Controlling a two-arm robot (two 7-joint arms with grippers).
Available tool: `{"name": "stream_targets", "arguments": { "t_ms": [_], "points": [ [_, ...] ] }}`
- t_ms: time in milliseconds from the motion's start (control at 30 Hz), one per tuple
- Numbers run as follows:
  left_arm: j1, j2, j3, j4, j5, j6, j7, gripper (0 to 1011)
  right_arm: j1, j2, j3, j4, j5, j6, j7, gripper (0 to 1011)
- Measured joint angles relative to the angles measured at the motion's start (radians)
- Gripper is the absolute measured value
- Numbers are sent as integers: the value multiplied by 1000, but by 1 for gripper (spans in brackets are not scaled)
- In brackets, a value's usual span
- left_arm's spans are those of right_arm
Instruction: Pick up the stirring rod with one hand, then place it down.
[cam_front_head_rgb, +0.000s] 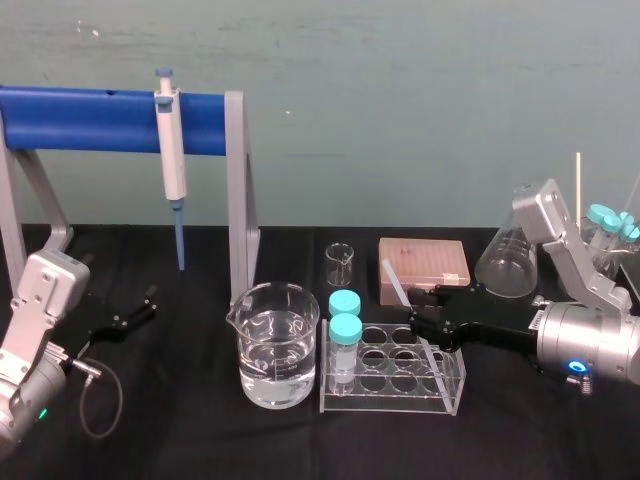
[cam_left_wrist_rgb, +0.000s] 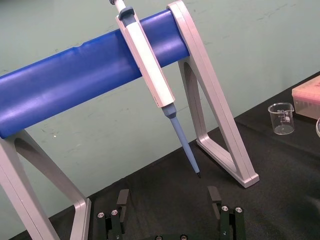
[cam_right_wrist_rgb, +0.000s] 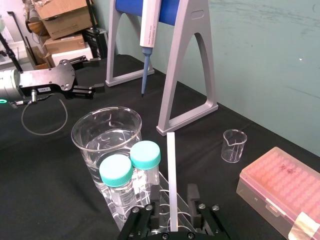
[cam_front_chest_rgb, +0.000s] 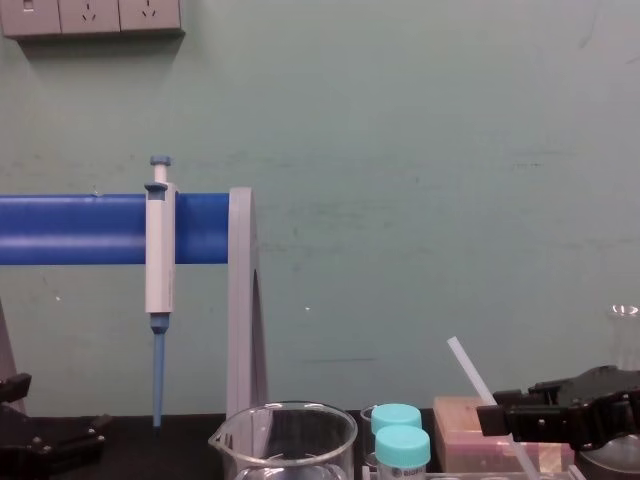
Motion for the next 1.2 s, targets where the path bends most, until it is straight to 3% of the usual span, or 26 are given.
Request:
{"name": "stream_targets", "arguments": {
  "t_ms": [367,833,933,1000,1200],
  "points": [
    [0,0,0,0,0,0,0,1000,-1,0,1,-1,1,0,-1,65],
    [0,0,0,0,0,0,0,1000,-3,0,2,-1,1,-5,-2,56],
    [0,0,0,0,0,0,0,1000,-18,-2,12,-3,4,-41,-7,56],
    [0,0,0,0,0,0,0,1000,-41,-6,25,-9,2,-106,-13,56],
    [0,0,0,0,0,0,0,1000,-89,-12,49,-16,-28,-230,-27,56]
  ]
}}
